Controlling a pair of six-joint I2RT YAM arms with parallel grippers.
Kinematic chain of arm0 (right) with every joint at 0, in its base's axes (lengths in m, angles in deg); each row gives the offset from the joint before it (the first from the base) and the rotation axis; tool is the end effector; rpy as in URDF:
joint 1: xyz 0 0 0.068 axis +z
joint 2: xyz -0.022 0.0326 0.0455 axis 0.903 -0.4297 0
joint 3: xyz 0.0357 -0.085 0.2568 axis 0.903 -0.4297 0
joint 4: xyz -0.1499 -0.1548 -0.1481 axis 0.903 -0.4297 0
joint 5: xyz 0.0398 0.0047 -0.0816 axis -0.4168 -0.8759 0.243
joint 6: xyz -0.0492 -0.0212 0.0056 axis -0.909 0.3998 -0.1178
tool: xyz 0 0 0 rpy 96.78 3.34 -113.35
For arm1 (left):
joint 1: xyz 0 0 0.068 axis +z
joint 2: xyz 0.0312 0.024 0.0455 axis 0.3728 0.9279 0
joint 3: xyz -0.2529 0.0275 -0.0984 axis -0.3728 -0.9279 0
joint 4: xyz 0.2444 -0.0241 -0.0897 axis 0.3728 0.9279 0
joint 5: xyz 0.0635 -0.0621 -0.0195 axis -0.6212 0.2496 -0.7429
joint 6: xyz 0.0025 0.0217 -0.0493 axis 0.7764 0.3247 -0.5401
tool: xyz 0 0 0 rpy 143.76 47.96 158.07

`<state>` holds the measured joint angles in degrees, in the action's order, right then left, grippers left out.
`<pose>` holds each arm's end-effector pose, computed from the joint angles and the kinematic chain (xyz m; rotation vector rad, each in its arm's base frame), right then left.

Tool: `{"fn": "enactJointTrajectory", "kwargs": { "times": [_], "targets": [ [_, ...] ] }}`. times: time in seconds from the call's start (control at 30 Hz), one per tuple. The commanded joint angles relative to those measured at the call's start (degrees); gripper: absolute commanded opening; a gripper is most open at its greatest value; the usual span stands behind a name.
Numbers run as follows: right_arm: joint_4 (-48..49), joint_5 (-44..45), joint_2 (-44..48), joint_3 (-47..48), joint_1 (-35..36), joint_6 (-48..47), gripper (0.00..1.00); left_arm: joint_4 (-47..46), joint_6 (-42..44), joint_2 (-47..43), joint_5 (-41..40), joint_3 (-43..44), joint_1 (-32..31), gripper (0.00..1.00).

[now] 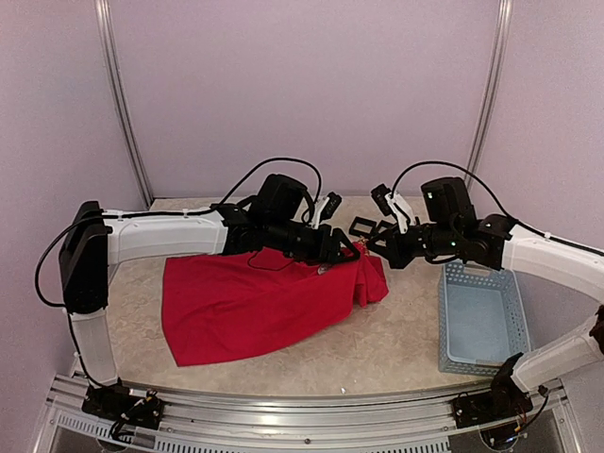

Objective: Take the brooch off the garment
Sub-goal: Pass from the left arm to the right, then pass from the right arm to the left

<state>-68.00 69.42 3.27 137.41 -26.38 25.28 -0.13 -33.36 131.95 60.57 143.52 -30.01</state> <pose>0.2217 0.1849 0.2951 -0.7137 2.0682 0.7178 0.2670 -0.3643 0.2671 0.6600 2.2508 -1.2738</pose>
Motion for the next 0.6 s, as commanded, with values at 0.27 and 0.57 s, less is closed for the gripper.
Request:
{"fn": "enactJointTrajectory", "kwargs": {
  "times": [0.27, 0.57],
  "targets": [
    [-8.01, 17.03, 2.03, 3.46, 2.43, -11.35, 0.00, 1.08, 0.99, -0.07, -0.10, -0.36, -0.22, 0.37],
    [0.14, 4.72, 6.63, -2.07, 1.00, 0.44, 0.00, -5.73, -2.75, -5.24, -0.19, -6.34, 2.12, 0.66]
  ]
}}
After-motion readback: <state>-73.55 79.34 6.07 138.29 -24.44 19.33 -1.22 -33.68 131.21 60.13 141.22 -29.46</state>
